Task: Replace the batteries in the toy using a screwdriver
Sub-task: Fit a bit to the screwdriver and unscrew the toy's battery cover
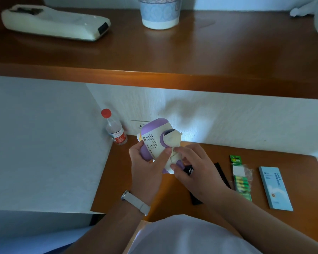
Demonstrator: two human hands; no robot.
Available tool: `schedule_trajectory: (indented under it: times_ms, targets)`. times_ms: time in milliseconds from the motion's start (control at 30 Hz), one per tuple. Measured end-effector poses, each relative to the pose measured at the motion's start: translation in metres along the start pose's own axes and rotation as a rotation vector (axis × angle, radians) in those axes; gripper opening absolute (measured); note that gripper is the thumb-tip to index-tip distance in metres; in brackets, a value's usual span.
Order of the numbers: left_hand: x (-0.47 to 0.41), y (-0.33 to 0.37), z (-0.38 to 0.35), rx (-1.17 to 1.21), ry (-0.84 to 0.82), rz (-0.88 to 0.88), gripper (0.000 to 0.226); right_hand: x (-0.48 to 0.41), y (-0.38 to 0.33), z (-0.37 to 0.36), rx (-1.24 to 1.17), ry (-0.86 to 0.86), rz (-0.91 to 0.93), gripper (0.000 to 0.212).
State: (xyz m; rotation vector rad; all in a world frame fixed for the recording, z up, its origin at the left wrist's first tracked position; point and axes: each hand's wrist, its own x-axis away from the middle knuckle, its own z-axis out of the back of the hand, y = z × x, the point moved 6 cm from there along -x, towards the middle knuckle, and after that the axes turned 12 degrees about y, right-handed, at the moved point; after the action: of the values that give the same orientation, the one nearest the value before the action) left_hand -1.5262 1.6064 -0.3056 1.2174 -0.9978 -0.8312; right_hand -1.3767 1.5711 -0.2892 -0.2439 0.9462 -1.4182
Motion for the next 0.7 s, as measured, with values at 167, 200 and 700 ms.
schedule_trajectory:
  times_ms: [167, 200, 700]
  targets:
    - [-0.003, -0.001, 0.013, 0.006, 0.012, -0.019, 0.061, 0.000, -0.007, -0.014, 0.010, -0.115, -0.052, 0.039]
    - [-0.004, -0.002, 0.015, 0.014, 0.013, -0.012, 0.061, 0.001, -0.008, -0.017, 0.016, -0.133, -0.060, 0.038]
    - [-0.018, -0.028, 0.046, 0.036, -0.023, 0.058, 0.067, 0.016, -0.031, -0.039, 0.019, -0.124, -0.190, 0.037]
